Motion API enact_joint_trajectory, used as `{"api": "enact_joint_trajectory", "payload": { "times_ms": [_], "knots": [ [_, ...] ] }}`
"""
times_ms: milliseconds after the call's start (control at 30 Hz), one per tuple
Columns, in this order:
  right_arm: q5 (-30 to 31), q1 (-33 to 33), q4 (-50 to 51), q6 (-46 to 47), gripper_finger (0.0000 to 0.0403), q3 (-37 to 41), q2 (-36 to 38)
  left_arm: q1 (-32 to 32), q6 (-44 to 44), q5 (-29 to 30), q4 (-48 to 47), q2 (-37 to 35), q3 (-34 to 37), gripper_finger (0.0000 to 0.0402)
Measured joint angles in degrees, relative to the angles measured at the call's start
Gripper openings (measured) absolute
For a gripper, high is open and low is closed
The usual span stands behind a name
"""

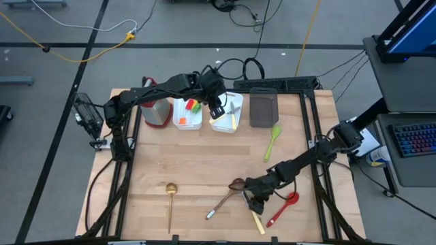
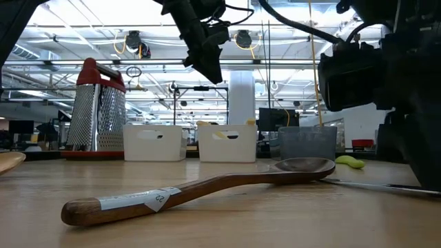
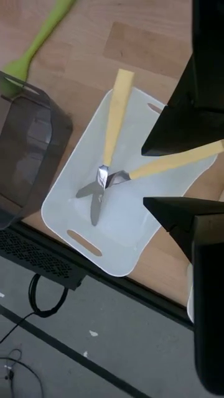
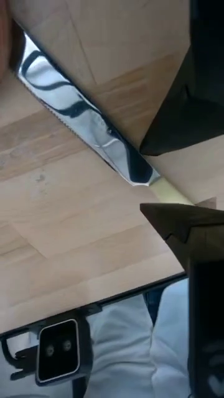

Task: Pick & Place Kitchen Items
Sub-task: Put the yellow knife into the right white bin

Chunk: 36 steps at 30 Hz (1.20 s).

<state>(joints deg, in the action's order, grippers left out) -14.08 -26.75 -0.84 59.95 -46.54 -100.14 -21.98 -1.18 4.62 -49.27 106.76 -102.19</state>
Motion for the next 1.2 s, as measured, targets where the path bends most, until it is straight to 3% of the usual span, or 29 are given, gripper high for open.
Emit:
{"api": "enact_joint_trajectory", "payload": {
  "times_ms": [267,433,633,800,1200],
  "knots": [
    [6.65,-2.20,4.87,0.55,0.0156,0.04,-0.06,0.00,-4.20,0.00,-0.44,0.00,0.00,0.0120],
    [10.82,-2.28,8.65,-0.53,0.0123,0.04,-0.13,0.00,-4.58,0.00,-0.50,0.00,0.00,0.0120],
    [12.80,-1.98,11.27,-2.06,0.0050,0.07,-1.01,0.00,-4.58,0.00,-0.53,0.00,0.00,0.0120],
    [18.68,-1.09,11.92,-4.56,0.0007,0.13,-1.01,0.00,-4.58,0.00,-0.64,0.02,0.00,0.0120],
    [18.55,4.64,23.40,-15.51,0.0002,-0.09,0.09,0.00,-4.58,0.00,-0.72,0.02,0.00,0.0120]
  ]
}}
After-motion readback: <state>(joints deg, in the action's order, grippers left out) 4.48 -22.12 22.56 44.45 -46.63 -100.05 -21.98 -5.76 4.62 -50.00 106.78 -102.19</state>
